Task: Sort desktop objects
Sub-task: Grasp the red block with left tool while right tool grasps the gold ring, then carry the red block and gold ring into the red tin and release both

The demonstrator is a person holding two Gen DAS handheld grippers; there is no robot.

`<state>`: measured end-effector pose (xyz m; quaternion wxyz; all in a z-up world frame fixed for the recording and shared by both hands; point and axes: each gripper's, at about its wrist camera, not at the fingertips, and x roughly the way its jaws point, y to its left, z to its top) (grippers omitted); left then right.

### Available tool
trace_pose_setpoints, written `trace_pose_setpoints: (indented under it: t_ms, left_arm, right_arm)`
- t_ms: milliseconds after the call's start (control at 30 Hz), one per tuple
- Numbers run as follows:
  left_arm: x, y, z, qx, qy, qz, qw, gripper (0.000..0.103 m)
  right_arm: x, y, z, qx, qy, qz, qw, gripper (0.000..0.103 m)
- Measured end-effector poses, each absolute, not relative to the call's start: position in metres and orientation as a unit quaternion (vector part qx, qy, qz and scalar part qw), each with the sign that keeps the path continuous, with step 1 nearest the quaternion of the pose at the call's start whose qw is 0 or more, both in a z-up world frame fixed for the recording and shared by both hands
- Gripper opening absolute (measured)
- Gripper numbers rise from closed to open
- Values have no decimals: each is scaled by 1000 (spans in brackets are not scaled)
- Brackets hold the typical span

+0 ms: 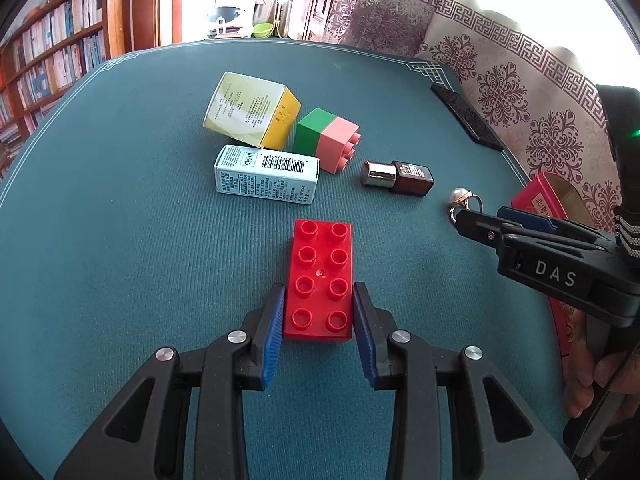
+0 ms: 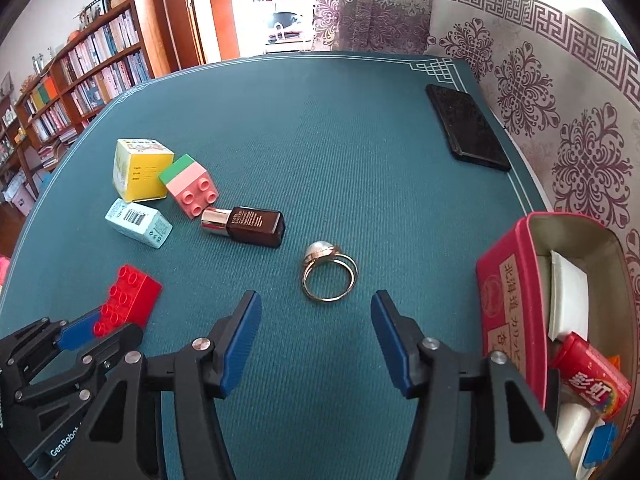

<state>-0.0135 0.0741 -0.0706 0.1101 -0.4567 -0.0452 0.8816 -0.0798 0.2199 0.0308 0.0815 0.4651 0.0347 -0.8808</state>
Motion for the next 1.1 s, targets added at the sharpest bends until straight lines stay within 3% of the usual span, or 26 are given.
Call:
trace_pose_setpoints:
  t_ms: [300,567,1100]
  left_arm:
    - [-12,79,-74,-454,-43,883,108,35]
    - [-6,86,-74,-453,-43,884,106,35]
    - [-2,86,-71,-445,-44,888,105,35]
  right_arm:
    - [-104,220,19,476,34,-876,71,58]
    - [-109,221,15,476,30,-876,70,36]
    - [-43,233,56,438,-9,-894,97,36]
